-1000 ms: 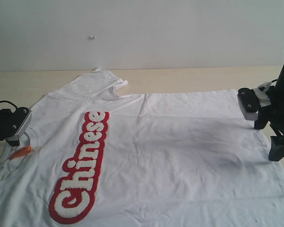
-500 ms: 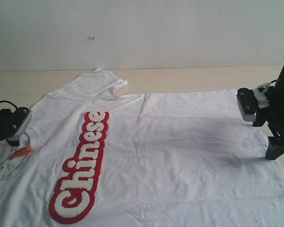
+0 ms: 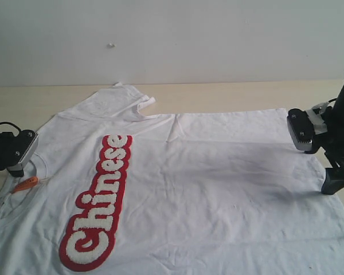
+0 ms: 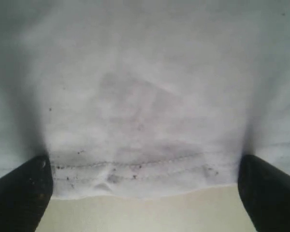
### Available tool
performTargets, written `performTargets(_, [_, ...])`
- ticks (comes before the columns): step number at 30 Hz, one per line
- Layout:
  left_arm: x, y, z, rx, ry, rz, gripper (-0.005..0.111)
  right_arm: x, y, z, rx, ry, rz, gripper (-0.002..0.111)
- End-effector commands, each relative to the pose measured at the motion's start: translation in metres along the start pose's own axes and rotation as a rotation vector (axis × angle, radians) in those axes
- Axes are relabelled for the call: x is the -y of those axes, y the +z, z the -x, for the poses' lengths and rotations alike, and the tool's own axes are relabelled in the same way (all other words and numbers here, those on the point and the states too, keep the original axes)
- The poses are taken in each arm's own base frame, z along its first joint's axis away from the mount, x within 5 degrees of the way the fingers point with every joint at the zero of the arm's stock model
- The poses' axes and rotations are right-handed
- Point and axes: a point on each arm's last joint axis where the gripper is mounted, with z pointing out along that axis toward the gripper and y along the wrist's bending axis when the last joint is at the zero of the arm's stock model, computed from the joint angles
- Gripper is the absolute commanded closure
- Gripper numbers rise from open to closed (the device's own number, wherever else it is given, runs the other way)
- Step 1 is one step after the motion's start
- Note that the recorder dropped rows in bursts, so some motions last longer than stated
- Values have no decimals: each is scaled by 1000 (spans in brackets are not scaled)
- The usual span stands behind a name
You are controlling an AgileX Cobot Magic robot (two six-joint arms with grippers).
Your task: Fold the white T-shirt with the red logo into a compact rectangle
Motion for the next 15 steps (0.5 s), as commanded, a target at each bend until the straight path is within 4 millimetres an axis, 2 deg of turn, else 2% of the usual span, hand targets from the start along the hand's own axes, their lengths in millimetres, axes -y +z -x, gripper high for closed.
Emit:
performTargets(1, [3,14,-2,-6,3,-41,3,-3,0,3,36,-5,9,3])
performTargets(10, [3,14,-2,-6,3,-41,3,-7,2,2,32,-9,54,3])
performTargets(15, [3,14,-2,-6,3,-41,3,-7,2,-5,-48,39,53,3])
